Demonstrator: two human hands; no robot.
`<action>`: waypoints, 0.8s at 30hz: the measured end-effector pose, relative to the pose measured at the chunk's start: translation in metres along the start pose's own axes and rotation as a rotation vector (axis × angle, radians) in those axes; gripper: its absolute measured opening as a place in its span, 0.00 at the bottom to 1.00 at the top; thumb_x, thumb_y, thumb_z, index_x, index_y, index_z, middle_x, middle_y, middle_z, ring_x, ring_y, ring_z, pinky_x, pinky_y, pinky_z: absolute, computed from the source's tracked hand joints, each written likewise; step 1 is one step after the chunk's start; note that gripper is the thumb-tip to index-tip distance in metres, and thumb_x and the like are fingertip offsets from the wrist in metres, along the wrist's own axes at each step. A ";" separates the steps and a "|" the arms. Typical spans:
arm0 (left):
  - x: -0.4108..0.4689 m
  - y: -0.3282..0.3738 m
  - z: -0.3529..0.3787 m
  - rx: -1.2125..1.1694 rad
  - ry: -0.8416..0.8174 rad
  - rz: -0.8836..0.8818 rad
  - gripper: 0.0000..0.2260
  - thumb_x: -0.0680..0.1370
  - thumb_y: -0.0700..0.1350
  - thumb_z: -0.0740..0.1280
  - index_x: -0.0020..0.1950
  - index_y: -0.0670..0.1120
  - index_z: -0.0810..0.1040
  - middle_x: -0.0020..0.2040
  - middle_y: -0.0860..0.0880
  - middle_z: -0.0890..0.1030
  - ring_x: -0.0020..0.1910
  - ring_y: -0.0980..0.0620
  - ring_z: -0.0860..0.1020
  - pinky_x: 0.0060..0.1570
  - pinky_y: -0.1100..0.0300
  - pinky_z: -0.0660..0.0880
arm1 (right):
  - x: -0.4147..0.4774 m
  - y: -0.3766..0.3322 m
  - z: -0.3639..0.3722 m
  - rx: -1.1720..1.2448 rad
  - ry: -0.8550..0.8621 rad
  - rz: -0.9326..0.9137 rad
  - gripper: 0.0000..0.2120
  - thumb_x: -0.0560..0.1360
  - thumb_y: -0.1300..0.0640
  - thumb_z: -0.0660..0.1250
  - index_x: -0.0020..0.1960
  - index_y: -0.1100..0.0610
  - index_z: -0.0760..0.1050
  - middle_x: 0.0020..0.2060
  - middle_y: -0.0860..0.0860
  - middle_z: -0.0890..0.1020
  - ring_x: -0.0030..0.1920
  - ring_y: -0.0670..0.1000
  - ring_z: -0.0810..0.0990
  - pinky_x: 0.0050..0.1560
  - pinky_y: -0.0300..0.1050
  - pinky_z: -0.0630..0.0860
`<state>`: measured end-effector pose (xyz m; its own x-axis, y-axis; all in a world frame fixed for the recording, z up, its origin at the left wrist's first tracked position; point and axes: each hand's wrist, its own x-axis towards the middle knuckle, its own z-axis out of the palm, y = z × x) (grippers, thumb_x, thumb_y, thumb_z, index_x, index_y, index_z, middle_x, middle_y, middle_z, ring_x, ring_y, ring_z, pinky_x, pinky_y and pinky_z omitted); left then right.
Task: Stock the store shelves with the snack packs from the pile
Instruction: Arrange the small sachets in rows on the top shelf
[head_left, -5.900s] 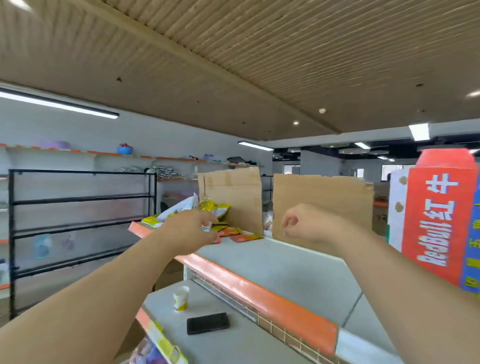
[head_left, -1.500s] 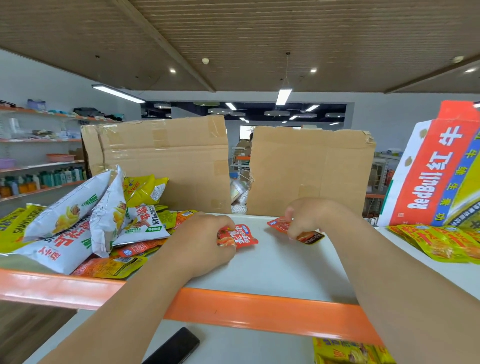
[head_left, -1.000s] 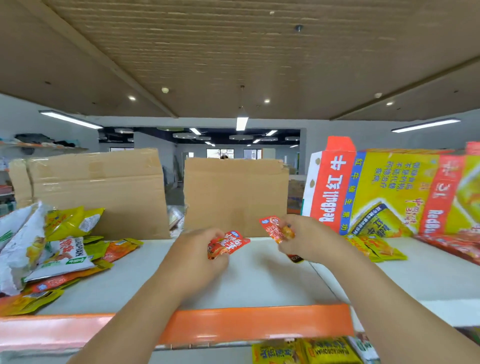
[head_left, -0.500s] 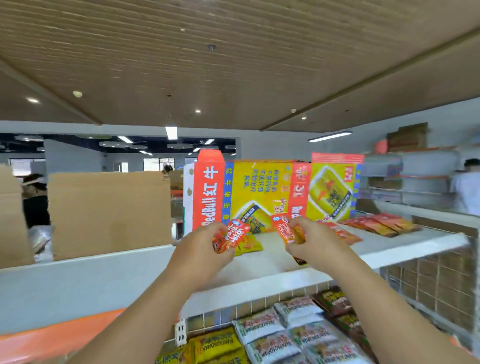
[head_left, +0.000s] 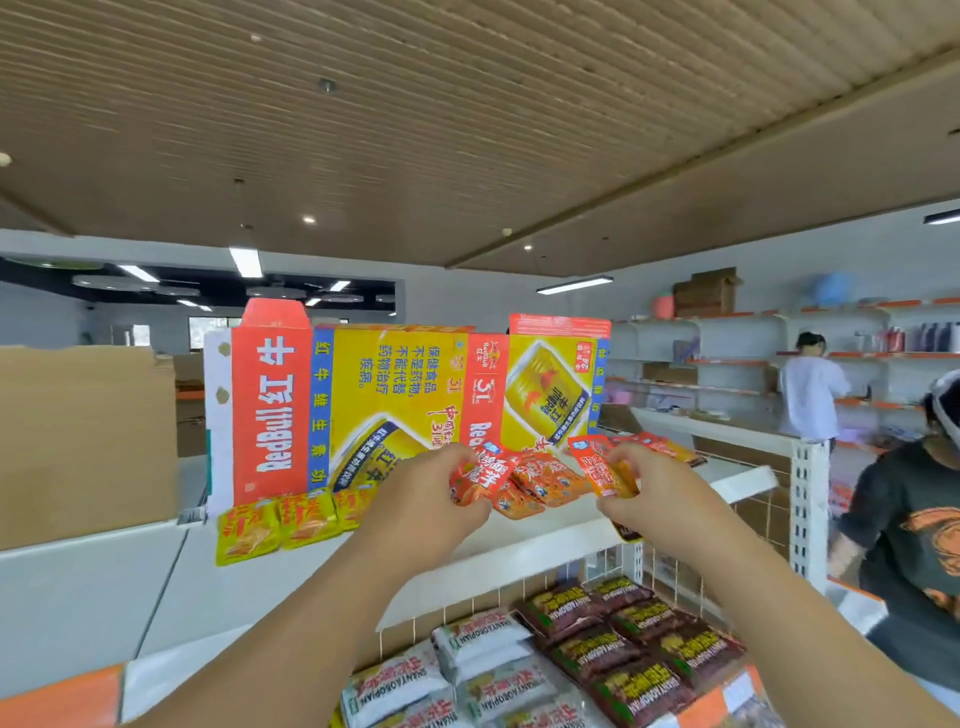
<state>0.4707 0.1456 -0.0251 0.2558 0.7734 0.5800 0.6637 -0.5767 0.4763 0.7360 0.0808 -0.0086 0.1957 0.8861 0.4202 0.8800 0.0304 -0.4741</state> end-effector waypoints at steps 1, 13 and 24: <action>0.007 0.000 0.005 0.016 -0.004 0.002 0.19 0.73 0.56 0.73 0.63 0.61 0.74 0.51 0.58 0.80 0.33 0.58 0.79 0.39 0.55 0.78 | 0.005 0.004 0.000 -0.012 0.003 0.005 0.22 0.74 0.47 0.72 0.65 0.42 0.71 0.47 0.42 0.79 0.39 0.42 0.79 0.40 0.45 0.77; 0.122 -0.008 0.055 0.076 -0.103 -0.007 0.23 0.72 0.60 0.74 0.66 0.61 0.75 0.55 0.56 0.79 0.49 0.52 0.79 0.50 0.55 0.78 | 0.104 0.041 0.002 -0.133 0.028 0.054 0.25 0.72 0.46 0.71 0.68 0.42 0.69 0.46 0.42 0.80 0.44 0.46 0.80 0.43 0.47 0.79; 0.178 0.012 0.112 0.142 -0.070 -0.054 0.20 0.73 0.57 0.73 0.64 0.58 0.77 0.50 0.54 0.82 0.49 0.52 0.80 0.51 0.53 0.78 | 0.199 0.097 0.026 0.051 0.010 -0.111 0.16 0.69 0.46 0.75 0.54 0.40 0.73 0.42 0.43 0.82 0.38 0.43 0.80 0.39 0.44 0.77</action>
<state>0.6029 0.3062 0.0094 0.2618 0.8218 0.5060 0.7693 -0.4943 0.4048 0.8493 0.2716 0.0091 0.1027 0.8710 0.4804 0.8733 0.1523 -0.4628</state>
